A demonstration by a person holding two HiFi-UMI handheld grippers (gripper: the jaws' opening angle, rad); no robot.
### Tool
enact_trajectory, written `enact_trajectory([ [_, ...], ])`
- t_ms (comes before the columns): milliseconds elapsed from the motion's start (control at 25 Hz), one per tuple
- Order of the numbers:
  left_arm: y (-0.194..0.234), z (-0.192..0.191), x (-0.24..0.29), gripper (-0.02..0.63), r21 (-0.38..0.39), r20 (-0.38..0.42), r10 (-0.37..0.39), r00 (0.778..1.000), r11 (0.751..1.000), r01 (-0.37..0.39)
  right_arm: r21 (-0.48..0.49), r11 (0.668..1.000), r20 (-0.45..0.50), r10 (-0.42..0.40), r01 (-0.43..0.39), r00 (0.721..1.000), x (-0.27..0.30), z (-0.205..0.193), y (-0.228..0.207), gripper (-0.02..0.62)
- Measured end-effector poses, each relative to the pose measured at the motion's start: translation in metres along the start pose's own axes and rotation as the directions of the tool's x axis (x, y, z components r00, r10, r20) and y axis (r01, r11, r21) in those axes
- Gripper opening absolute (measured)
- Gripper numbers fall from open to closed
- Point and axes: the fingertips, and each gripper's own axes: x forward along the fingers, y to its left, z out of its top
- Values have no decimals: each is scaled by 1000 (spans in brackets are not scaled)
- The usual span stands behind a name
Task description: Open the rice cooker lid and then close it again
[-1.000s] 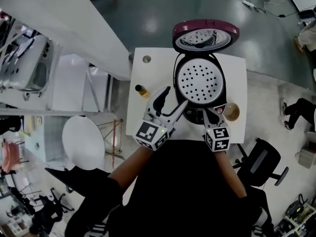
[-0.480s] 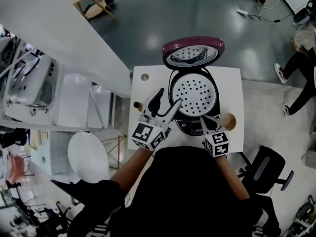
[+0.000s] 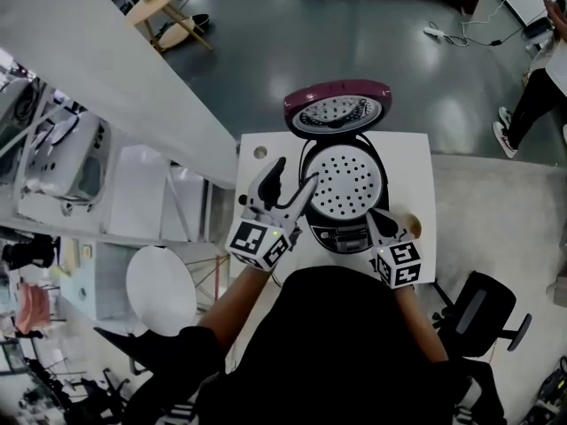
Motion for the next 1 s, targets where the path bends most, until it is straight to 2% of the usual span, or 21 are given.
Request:
enact_trajectory([
  [240,-3,14,4,273,4,30,31,999,999,-31,-18,999,96,-33,35,995,-45,48,-18,2],
  [440,-6,24,11,273,26,46,36,998,999,-38,0,999,158,-50,51,986,-77,72,-27,2],
  [1000,-2,50,26,273,62,71,68,995,995,-73,-24,998,215,-48,54,976,-119,93,-30,2],
])
